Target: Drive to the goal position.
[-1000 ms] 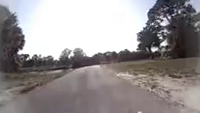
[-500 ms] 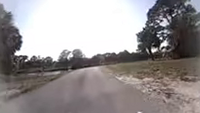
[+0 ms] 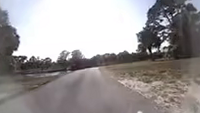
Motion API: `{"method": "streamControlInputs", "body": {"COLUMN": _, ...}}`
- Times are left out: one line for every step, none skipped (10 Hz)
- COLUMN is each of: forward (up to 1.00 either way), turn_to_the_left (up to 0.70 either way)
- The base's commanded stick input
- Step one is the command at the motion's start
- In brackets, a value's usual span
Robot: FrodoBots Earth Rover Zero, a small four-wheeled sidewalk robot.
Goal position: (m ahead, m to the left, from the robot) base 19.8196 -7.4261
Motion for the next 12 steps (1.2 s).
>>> {"method": "streamControlInputs", "body": {"forward": 1.0, "turn_to_the_left": 0.02}}
{"method": "streamControlInputs", "body": {"forward": 1.0, "turn_to_the_left": 0.02}}
{"method": "streamControlInputs", "body": {"forward": 1.0, "turn_to_the_left": 0.02}}
{"method": "streamControlInputs", "body": {"forward": 1.0, "turn_to_the_left": 0.02}}
{"method": "streamControlInputs", "body": {"forward": 1.0, "turn_to_the_left": 0.02}}
{"method": "streamControlInputs", "body": {"forward": 1.0, "turn_to_the_left": 0.02}}
{"method": "streamControlInputs", "body": {"forward": 1.0, "turn_to_the_left": 0.02}}
{"method": "streamControlInputs", "body": {"forward": 1.0, "turn_to_the_left": 0.02}}
{"method": "streamControlInputs", "body": {"forward": 1.0, "turn_to_the_left": 0.02}}
{"method": "streamControlInputs", "body": {"forward": 1.0, "turn_to_the_left": 0.02}}
{"method": "streamControlInputs", "body": {"forward": 1.0, "turn_to_the_left": 0.22}}
{"method": "streamControlInputs", "body": {"forward": 1.0, "turn_to_the_left": 0.4}}
